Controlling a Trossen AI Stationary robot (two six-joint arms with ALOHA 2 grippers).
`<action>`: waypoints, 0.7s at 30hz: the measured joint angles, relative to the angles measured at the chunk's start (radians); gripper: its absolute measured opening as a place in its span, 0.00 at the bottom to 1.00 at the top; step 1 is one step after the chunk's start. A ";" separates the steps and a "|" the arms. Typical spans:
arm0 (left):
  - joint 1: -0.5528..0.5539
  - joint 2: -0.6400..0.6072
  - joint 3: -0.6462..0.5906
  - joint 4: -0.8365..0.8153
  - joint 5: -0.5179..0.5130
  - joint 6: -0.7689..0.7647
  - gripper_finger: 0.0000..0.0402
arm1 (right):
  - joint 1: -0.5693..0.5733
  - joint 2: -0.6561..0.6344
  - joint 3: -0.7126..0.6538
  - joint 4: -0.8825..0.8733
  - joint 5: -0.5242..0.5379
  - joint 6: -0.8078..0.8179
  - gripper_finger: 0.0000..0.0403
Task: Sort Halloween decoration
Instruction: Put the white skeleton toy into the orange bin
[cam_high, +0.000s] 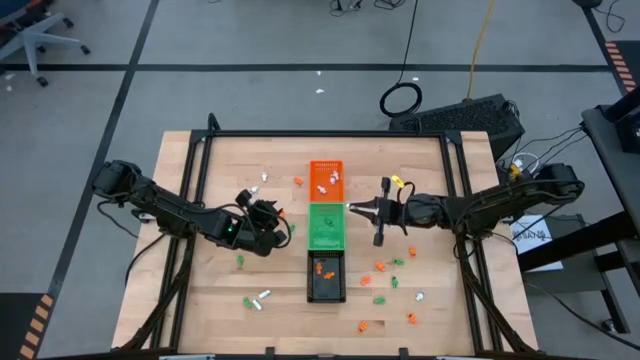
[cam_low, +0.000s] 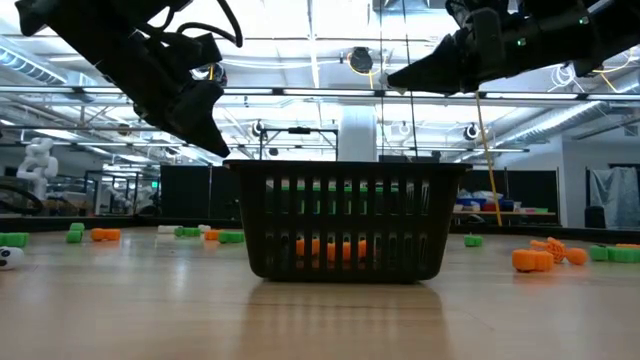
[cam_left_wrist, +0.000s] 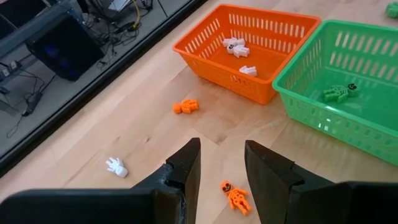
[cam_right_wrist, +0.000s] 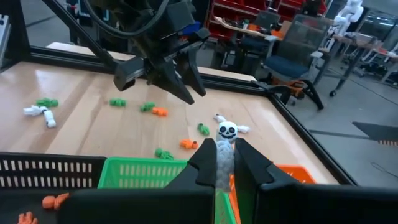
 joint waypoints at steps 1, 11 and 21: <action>0.000 0.000 0.000 0.002 0.000 0.000 0.30 | 0.000 0.000 0.000 0.000 0.000 -0.002 0.01; 0.000 0.000 0.000 0.027 0.002 0.003 0.30 | 0.000 0.000 0.000 -0.006 0.000 -0.055 0.01; 0.000 0.000 0.000 0.026 0.002 0.006 0.30 | 0.000 0.000 0.000 -0.014 0.001 -0.160 0.01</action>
